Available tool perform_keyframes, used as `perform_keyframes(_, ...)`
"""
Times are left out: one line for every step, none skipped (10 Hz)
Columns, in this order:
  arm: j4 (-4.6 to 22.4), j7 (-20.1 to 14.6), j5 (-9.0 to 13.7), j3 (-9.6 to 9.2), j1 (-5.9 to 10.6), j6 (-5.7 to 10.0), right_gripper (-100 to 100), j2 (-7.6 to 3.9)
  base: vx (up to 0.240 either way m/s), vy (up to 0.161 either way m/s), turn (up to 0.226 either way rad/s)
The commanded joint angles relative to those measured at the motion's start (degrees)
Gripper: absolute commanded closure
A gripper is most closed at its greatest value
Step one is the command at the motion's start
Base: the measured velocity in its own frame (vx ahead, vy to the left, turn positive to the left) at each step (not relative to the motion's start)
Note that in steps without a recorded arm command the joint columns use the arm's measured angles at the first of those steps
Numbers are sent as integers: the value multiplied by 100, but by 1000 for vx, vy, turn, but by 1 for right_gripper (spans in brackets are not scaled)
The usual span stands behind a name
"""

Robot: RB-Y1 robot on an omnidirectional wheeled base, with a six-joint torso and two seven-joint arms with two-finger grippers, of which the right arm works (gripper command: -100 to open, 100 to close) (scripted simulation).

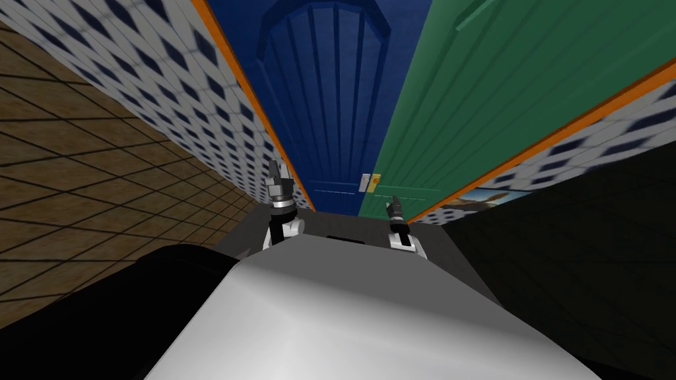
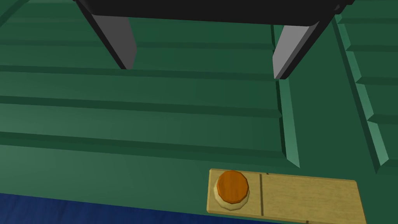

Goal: Pull the door open

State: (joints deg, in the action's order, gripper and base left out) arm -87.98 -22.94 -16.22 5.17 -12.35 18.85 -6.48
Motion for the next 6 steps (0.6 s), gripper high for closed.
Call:
perform_keyframes(193, -102, -93, 0, 77, -51, -100, -12, 187, 15, 59)
perform_keyframes(298, -139, -135, 2, 121, -61, -100, -11, 192, 24, 59)
perform_keyframes(410, -180, -181, 3, 172, -70, -100, -8, 197, 47, 68)
perform_keyframes(502, -214, -219, 1, 216, -78, -100, -4, 197, 48, 60)
perform_keyframes(573, -240, -250, -3, 257, -83, -100, 1, 193, 26, 46)
perform_keyframes(538, -214, -228, 3, 230, -62, -100, 2, 86, 9, 10)
